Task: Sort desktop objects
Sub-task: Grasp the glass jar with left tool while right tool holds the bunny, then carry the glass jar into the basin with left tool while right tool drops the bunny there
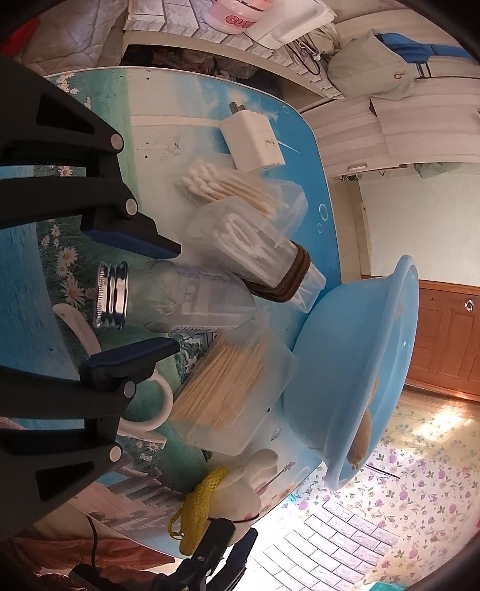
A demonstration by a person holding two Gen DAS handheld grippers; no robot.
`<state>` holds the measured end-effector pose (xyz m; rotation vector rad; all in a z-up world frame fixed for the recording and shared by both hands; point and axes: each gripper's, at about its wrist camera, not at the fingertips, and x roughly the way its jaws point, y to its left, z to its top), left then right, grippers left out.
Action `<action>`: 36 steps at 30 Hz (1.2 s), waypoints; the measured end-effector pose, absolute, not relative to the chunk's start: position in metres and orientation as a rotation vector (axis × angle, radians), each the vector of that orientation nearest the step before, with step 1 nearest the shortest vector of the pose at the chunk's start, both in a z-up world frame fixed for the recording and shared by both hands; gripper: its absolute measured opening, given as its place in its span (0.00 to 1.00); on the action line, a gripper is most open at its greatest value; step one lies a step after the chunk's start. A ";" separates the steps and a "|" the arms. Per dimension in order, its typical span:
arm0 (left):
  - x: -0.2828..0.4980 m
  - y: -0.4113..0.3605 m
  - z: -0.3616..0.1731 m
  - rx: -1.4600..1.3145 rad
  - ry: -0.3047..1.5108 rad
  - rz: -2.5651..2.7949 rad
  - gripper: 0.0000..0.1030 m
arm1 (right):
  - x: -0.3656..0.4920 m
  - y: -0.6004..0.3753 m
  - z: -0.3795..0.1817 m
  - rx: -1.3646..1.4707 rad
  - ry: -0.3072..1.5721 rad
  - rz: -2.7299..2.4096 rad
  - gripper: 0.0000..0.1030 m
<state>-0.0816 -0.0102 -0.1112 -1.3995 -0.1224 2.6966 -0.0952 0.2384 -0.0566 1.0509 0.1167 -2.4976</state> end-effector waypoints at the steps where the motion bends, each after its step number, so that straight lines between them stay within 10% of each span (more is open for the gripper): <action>1: -0.082 -0.010 -0.111 -1.396 -0.120 2.699 0.41 | -0.096 0.238 -0.058 1.057 0.119 -2.485 0.85; 11: -0.076 -0.012 -0.109 -1.369 -0.137 2.693 0.38 | -0.100 0.234 -0.077 1.121 0.127 -2.448 0.84; 16: -0.068 -0.012 -0.094 -1.314 -0.156 2.697 0.38 | -0.098 0.241 -0.071 1.091 0.062 -2.451 0.64; 36: -0.100 0.008 -0.025 -1.147 -0.187 2.735 0.38 | -0.115 0.286 -0.009 0.840 -0.166 -2.668 0.63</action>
